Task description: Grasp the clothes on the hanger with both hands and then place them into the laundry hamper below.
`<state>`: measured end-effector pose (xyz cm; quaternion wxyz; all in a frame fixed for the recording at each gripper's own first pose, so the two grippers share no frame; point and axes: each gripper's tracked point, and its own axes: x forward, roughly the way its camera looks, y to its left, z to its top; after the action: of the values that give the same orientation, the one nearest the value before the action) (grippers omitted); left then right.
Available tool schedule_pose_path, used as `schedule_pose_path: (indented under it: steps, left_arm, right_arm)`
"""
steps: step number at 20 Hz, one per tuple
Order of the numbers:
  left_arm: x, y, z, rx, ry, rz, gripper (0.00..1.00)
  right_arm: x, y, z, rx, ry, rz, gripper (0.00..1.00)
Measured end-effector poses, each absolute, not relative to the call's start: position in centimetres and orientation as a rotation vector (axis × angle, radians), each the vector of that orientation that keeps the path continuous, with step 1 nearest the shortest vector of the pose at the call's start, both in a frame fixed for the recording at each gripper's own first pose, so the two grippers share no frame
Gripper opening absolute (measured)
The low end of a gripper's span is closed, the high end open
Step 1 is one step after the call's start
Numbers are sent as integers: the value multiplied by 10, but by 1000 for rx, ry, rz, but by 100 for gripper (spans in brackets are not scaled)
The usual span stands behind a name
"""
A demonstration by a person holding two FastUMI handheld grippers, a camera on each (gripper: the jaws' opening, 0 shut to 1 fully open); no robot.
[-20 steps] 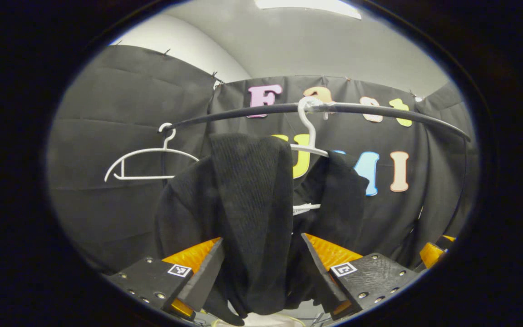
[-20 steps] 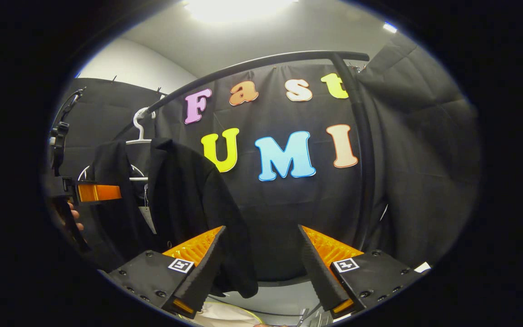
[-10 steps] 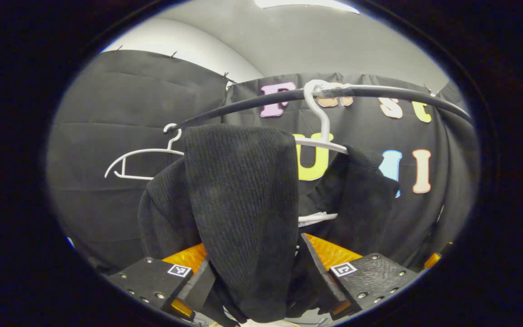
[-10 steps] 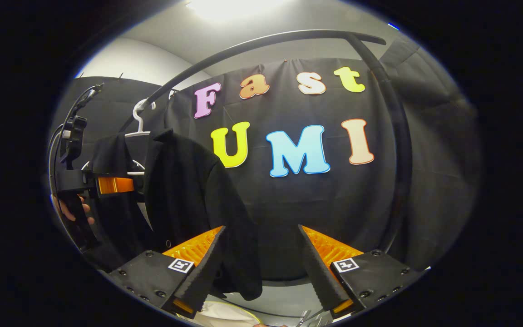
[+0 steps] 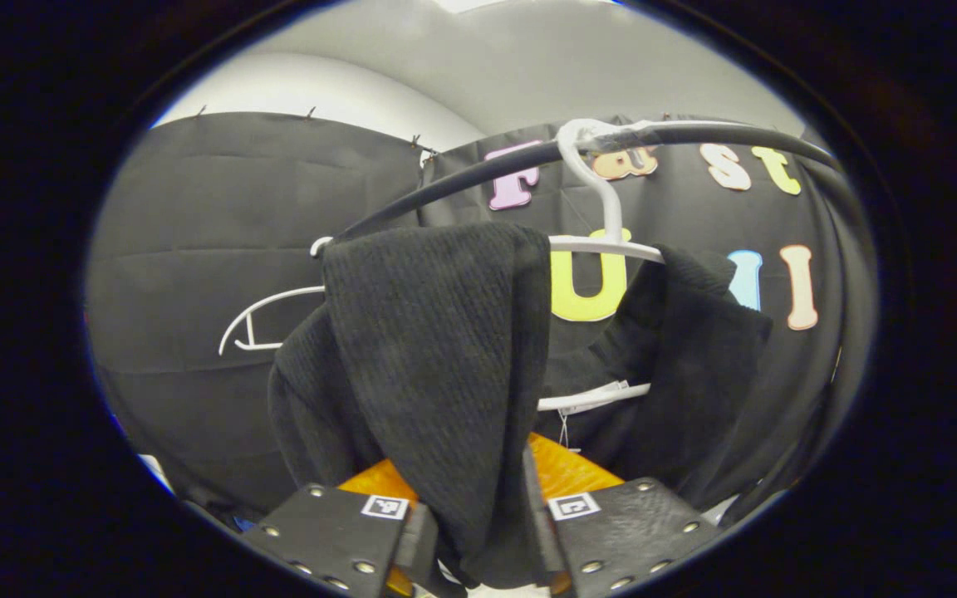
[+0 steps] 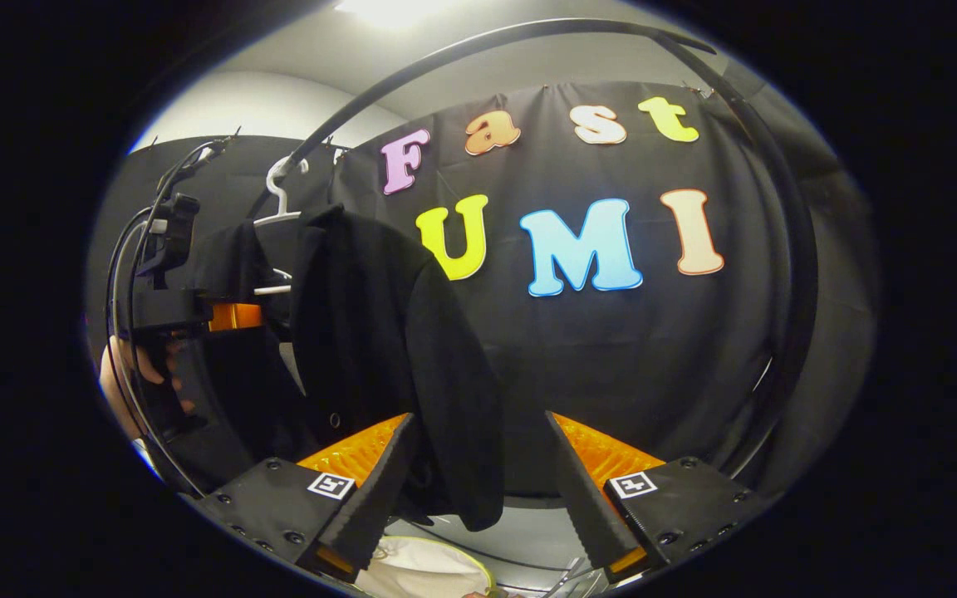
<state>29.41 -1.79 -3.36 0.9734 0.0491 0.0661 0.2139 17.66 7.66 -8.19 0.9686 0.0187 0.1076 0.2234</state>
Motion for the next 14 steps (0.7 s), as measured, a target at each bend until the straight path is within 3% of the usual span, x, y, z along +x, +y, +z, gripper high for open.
schedule_pose_path:
  steps: [3, 9, 10, 14]
  left_arm:
    - [292, -10, -30, 100, 119, 430, 7]
    - [271, -32, -16, -42, 81, 233, 1]
    - [267, -33, -10, -63, 71, 200, 1]
    - [245, -36, 14, -110, 49, 102, 1]
  right_arm:
    - [175, 87, -92, 44, 259, 476, 96]
    - [171, 105, -90, 4, 238, 477, 92]
    - [172, 109, -90, 5, 242, 473, 98]
    - [171, 134, -78, 59, 257, 469, 98]
